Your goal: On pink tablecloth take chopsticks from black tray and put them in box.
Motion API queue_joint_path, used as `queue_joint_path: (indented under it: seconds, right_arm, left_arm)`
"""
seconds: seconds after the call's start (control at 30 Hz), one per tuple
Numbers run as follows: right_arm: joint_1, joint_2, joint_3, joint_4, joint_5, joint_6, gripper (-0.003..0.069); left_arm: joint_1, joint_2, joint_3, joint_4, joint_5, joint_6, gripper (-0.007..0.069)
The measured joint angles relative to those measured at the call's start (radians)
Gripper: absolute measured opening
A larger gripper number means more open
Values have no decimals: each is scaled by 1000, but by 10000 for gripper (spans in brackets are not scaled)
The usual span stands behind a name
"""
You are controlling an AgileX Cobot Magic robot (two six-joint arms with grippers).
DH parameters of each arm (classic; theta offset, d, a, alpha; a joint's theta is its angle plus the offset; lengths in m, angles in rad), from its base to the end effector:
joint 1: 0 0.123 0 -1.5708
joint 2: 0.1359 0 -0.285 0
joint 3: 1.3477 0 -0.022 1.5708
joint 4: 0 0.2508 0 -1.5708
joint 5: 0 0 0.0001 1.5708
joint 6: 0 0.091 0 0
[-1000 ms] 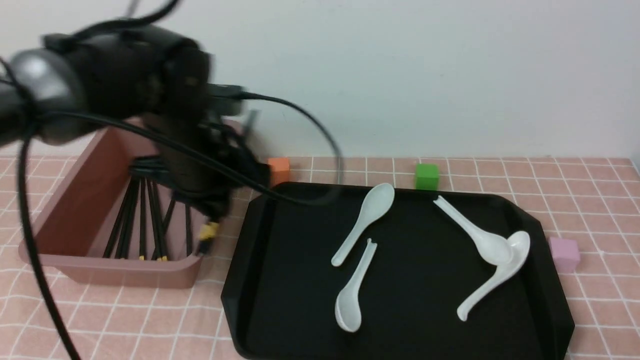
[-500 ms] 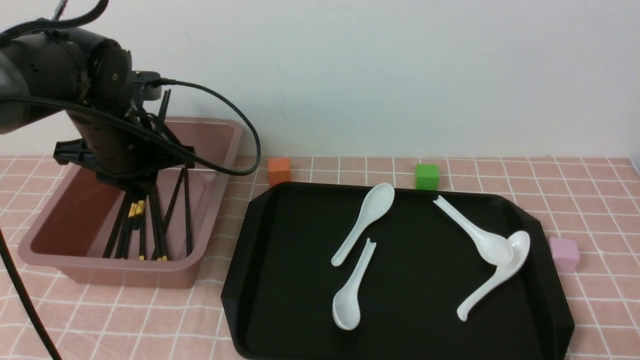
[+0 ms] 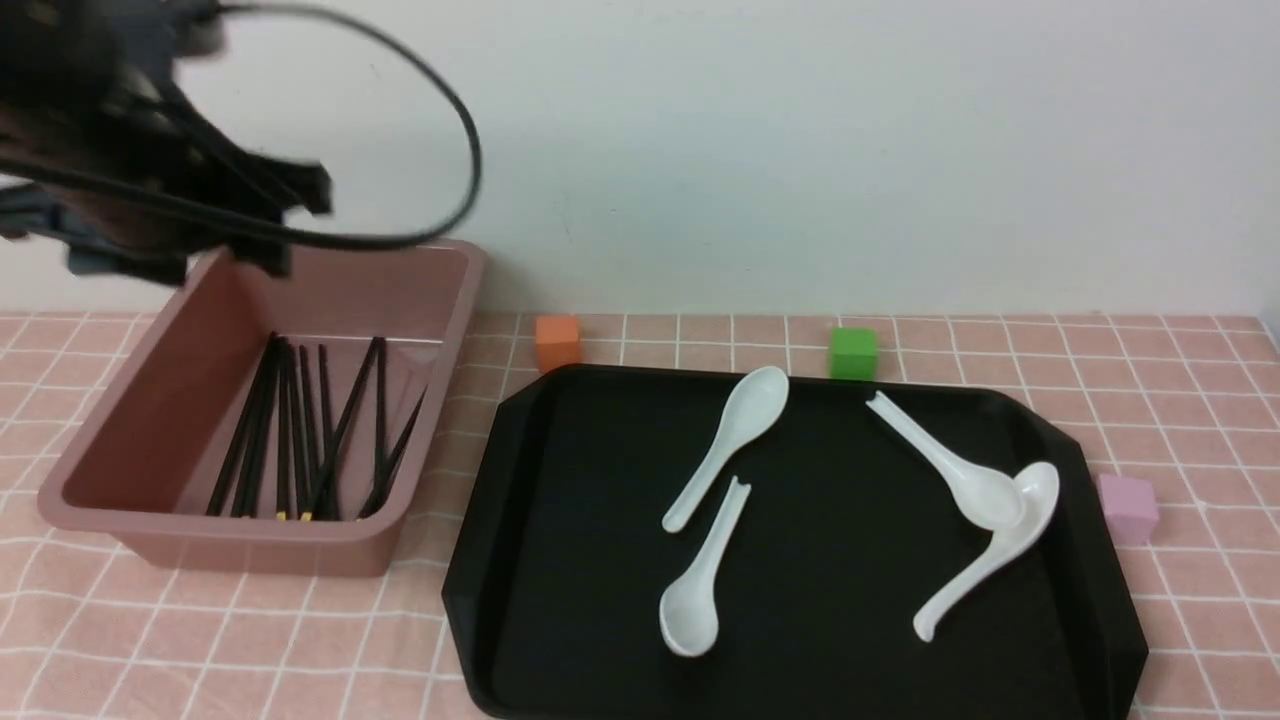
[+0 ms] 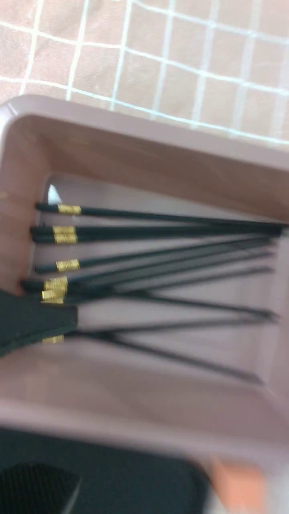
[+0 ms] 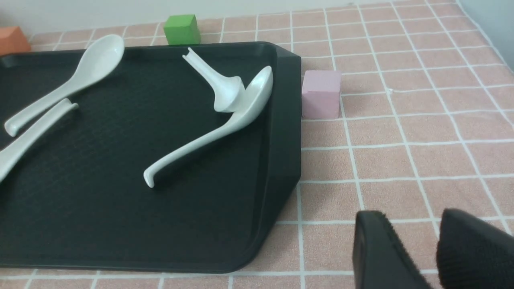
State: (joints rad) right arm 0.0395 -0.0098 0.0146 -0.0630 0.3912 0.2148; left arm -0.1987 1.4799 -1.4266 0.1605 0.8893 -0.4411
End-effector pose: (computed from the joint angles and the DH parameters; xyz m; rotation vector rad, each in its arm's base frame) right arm 0.0521 -0.0001 0.1737 0.1265 1.8761 0.1121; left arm 0.3182 -0.0525 0.3704 -0.2263 2.4028 -0.0972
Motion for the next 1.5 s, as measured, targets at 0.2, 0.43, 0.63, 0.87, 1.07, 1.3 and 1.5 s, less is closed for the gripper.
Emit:
queue_joint_path:
  seconds: [0.2,0.43,0.63,0.87,1.07,1.3,1.5]
  right_arm:
    - [0,0,0,0,0,0,240]
    - [0,0,0,0,0,0,240]
    - [0,0,0,0,0,0,240]
    - [0,0,0,0,0,0,240]
    - [0,0,0,0,0,0,240]
    - [0,0,0,0,0,0,240]
    - [0,0,0,0,0,0,240]
  left_arm:
    - [0,-413,313,-32,-93,4,151]
    - [0,-803,713,-130,-239,17,-13]
    - [0,-1137,1014,-206,-406,42,-13]
    - [0,-1301,1146,-212,-424,42,-13]
    - [0,-1309,1189,-201,-399,43,-13]
    - [0,-1311,1192,-139,-415,48,-13]
    - [104,-1423,1262,-209,-544,216,-13]
